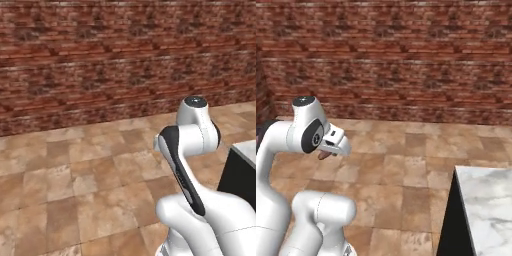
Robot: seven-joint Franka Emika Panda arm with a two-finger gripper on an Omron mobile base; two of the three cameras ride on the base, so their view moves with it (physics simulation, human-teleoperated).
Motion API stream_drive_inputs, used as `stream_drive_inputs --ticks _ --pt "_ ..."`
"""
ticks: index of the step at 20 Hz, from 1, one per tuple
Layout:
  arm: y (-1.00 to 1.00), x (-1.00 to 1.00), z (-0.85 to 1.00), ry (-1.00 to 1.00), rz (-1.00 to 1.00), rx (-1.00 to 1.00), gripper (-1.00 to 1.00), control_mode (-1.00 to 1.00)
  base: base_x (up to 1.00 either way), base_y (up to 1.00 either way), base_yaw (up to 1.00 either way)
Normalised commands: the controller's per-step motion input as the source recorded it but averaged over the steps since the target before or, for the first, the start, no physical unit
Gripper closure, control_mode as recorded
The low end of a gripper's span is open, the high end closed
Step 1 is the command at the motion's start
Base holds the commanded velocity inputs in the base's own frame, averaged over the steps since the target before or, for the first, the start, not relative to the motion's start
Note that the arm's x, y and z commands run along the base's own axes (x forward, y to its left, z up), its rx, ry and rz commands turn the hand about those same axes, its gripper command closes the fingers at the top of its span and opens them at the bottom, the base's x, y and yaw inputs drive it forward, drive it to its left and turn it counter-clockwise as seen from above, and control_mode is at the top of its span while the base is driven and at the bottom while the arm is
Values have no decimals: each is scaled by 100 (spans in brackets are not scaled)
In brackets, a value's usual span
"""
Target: Move the hot dog bun to the plate on the dining table and place the condiment next to that plate. Then navigate to the fridge and take the sausage and place it on the plate as well.
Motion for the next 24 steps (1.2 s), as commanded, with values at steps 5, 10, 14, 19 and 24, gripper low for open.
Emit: stream_drive_inputs --ticks 5,10,14,19,24 --pt "0 0 0 0 0 0 100 100 100 49 -43" --pt "0 0 0 0 0 0 100 100 100 39 -46" --pt "0 0 0 0 0 0 100 100 100 43 -52" --pt "0 0 0 0 0 0 100 100 99 45 -59" --pt "0 0 0 0 0 0 100 100 88 45 -61"
